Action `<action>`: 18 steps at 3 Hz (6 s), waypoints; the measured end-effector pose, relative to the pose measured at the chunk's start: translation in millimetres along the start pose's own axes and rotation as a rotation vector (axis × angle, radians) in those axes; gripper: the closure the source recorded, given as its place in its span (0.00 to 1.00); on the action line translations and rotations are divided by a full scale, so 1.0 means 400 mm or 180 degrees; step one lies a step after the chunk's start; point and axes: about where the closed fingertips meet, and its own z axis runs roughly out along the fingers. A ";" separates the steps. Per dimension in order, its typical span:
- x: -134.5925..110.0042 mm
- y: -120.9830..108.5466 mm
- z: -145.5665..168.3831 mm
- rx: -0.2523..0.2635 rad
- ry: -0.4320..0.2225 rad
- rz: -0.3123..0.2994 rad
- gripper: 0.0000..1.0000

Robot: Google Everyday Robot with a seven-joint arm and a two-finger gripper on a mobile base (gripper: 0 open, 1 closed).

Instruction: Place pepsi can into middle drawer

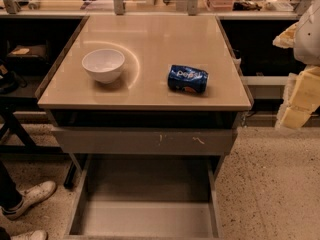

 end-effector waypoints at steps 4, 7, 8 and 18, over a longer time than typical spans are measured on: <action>-0.231 -0.123 0.165 -0.0191 0.0028 -0.0078 0.00; -0.309 -0.201 0.269 -0.0310 -0.0414 -0.0137 0.00; -0.339 -0.251 0.324 -0.0364 -0.0497 -0.0104 0.00; -0.290 -0.354 0.582 -0.0464 -0.0353 0.0252 0.87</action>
Offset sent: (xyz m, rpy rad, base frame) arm 0.0016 0.0069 -0.0109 0.0291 0.0334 -0.0048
